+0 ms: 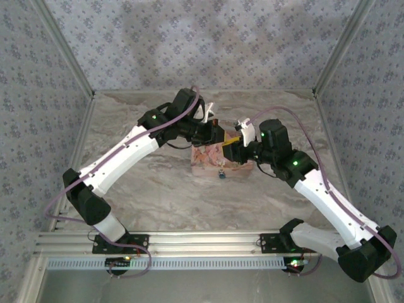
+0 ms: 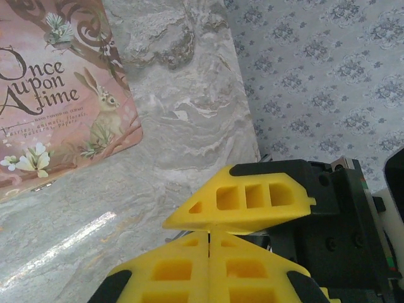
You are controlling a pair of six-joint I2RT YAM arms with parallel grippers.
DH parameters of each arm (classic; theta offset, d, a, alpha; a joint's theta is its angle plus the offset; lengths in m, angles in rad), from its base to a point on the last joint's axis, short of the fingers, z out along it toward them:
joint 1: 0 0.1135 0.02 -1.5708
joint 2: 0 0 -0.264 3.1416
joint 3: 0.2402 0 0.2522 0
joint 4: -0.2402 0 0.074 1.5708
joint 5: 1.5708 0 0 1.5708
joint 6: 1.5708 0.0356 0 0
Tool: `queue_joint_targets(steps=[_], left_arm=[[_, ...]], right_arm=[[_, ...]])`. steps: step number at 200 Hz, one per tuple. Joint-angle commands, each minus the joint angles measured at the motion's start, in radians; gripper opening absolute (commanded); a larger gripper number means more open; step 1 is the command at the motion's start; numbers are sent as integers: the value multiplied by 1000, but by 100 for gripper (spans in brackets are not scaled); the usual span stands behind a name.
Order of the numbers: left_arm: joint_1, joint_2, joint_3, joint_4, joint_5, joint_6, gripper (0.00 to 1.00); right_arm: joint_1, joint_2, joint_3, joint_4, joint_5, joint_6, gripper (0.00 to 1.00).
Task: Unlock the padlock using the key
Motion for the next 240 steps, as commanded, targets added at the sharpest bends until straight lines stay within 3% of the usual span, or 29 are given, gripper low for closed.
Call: queue_joint_targets(steps=[1,31,103,141,153,176,210,240], left_arm=[[-7,10,42,-26,20,14,0],[-8,13,43,-23,21,13,0],[-21,19,51,-27,32,19,0],[-21,13,50,-24,23,20,0],[-21,11,52,-21,21,21,11],[-19,1,50,-15,6,21,43],[5,-77,-6,46,-52,30,56],[34,-222,-183,261,-70,38,67]], right_arm=[[-4,-30,41,-18,38,-23,33],[-4,-36,42,-28,36,-32,29],[-8,-23,48,-28,26,-42,7],[-14,-28,42,-30,12,-41,1],[-19,-35,36,-32,4,-41,0],[-31,-52,20,-16,-25,-28,0],[-56,-79,3,-15,-91,-4,0],[-114,-104,-15,57,-218,88,0]])
